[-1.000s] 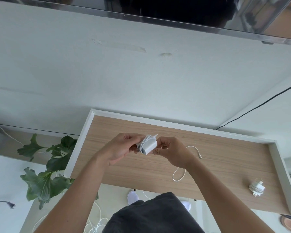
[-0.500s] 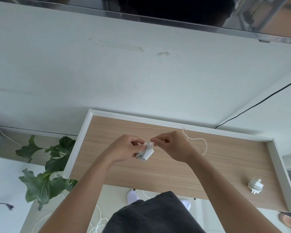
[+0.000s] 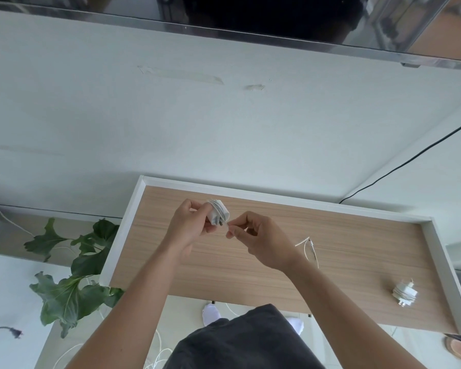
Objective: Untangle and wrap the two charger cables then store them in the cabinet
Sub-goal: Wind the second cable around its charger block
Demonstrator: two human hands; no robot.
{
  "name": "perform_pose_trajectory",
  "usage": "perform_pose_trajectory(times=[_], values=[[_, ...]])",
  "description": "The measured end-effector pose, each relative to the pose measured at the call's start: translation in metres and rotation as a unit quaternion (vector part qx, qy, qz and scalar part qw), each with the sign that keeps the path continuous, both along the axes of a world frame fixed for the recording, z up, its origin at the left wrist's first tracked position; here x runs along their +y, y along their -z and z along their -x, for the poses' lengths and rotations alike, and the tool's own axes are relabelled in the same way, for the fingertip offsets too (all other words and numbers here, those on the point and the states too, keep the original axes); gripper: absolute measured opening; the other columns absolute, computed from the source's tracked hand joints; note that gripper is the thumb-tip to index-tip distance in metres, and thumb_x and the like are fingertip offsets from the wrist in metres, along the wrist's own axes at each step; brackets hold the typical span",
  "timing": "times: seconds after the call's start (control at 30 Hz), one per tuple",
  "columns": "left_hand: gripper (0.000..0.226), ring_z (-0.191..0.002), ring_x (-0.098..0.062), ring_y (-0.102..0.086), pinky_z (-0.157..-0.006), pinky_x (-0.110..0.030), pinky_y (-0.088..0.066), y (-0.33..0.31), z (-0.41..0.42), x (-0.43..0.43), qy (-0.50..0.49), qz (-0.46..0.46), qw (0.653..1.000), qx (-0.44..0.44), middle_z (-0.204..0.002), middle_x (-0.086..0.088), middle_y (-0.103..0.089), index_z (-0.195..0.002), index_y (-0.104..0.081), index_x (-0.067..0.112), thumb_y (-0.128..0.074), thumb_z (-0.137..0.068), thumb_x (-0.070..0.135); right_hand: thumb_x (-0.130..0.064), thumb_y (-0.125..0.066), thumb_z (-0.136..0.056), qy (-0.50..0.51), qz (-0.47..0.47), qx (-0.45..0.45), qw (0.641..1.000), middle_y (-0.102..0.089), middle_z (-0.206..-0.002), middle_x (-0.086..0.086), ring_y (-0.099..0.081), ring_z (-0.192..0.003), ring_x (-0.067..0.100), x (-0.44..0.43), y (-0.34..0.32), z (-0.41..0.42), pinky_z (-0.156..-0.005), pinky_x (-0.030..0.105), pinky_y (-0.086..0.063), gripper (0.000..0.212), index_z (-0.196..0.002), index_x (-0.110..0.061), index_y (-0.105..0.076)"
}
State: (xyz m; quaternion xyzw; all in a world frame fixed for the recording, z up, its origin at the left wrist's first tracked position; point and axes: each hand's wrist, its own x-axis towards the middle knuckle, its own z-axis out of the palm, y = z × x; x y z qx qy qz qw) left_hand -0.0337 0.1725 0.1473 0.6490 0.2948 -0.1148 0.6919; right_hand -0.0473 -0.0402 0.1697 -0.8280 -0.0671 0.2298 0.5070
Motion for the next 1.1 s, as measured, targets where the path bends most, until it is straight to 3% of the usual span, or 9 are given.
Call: perform_pose_trajectory(times=[0.1,0.37,0.5,0.57,0.7,0.8,0.9,1.0,1.1], values=[[0.025,-0.072,-0.025,-0.073,-0.075,-0.036,-0.068,-0.004,-0.003,0.002,-0.015,0.046,0.999,0.012,-0.086,-0.018,-0.077,-0.101,-0.059,0.009,-0.075,-0.082,0.004,-0.029,-0.068,-0.107,0.016,-0.036,0.034,0.999,-0.084,-0.101,-0.007,-0.047,-0.059,0.015,0.002,0.008,0.004,-0.063,0.04,-0.046,0.013,-0.102,-0.018,-0.072],[0.014,-0.079,-0.028,-0.073,-0.069,-0.031,-0.066,-0.016,0.0,-0.005,-0.001,0.136,0.99,0.029,-0.096,-0.021,-0.076,-0.106,-0.056,0.009,-0.069,-0.102,0.013,-0.03,-0.069,-0.108,0.008,-0.071,0.076,0.995,-0.085,-0.1,0.003,-0.049,-0.065,0.025,0.001,0.013,0.005,-0.065,0.04,-0.044,0.022,-0.105,-0.008,-0.068],[0.013,-0.073,-0.021,-0.072,-0.07,-0.03,-0.064,-0.017,0.001,0.001,0.068,0.155,0.985,0.033,-0.091,-0.013,-0.076,-0.113,-0.063,0.008,-0.067,-0.107,0.019,-0.046,-0.075,-0.102,0.002,-0.032,0.067,0.997,-0.075,-0.07,-0.007,-0.042,-0.056,0.016,-0.008,0.012,-0.003,-0.056,0.032,-0.037,0.038,-0.094,-0.008,-0.071],[0.017,-0.075,-0.02,-0.07,-0.07,-0.029,-0.06,-0.018,0.003,0.004,0.13,0.147,0.98,0.022,-0.095,-0.013,-0.073,-0.114,-0.068,0.006,-0.069,-0.107,0.021,-0.05,-0.08,-0.096,0.001,-0.001,0.06,0.998,-0.075,-0.072,-0.01,-0.047,-0.057,0.012,-0.015,0.014,-0.009,-0.058,0.028,-0.039,0.036,-0.092,-0.015,-0.075],[0.026,-0.082,-0.013,-0.067,-0.077,-0.028,-0.056,-0.02,0.008,0.011,0.233,0.13,0.964,0.0,-0.1,-0.007,-0.074,-0.127,-0.077,0.007,-0.063,-0.11,0.02,-0.04,-0.081,-0.098,-0.004,0.021,0.044,0.999,-0.082,-0.089,-0.001,-0.069,-0.081,0.01,-0.031,0.017,-0.024,-0.083,0.038,-0.055,0.014,-0.094,-0.026,-0.081],[0.02,-0.087,-0.016,-0.07,-0.084,-0.033,-0.059,-0.022,0.01,0.014,0.288,0.076,0.955,-0.009,-0.102,-0.008,-0.078,-0.121,-0.083,0.018,-0.068,-0.108,0.023,-0.044,-0.077,-0.1,0.006,0.033,0.029,0.999,-0.079,-0.087,0.004,-0.055,-0.066,0.013,-0.037,0.009,-0.032,-0.068,0.035,-0.046,0.02,-0.093,-0.025,-0.082],[0.014,-0.085,-0.02,-0.073,-0.087,-0.035,-0.064,-0.017,0.011,0.012,0.3,0.009,0.954,-0.015,-0.102,-0.015,-0.079,-0.112,-0.084,0.024,-0.072,-0.105,0.02,-0.041,-0.074,-0.103,0.027,0.023,0.032,0.999,-0.08,-0.081,-0.008,-0.045,-0.062,0.022,-0.037,-0.001,-0.037,-0.062,0.035,-0.038,0.019,-0.096,-0.027,-0.084],[0.012,-0.087,-0.019,-0.078,-0.085,-0.035,-0.068,-0.013,0.012,0.007,0.291,-0.057,0.955,-0.025,-0.109,-0.017,-0.079,-0.11,-0.08,0.024,-0.072,-0.104,0.017,-0.037,-0.07,-0.106,0.036,0.022,0.037,0.998,-0.084,-0.091,-0.01,-0.05,-0.064,0.023,-0.032,-0.007,-0.037,-0.063,0.039,-0.045,0.018,-0.101,-0.029,-0.086],[0.007,-0.087,-0.023,-0.079,-0.085,-0.042,-0.07,-0.009,0.013,-0.002,0.263,-0.098,0.959,-0.039,-0.103,-0.018,-0.079,-0.11,-0.073,0.015,-0.072,-0.103,0.016,-0.035,-0.068,-0.107,0.038,0.032,0.033,0.998,-0.083,-0.086,-0.012,-0.061,-0.061,0.015,-0.025,-0.008,-0.032,-0.07,0.039,-0.059,0.02,-0.101,-0.028,-0.086]])
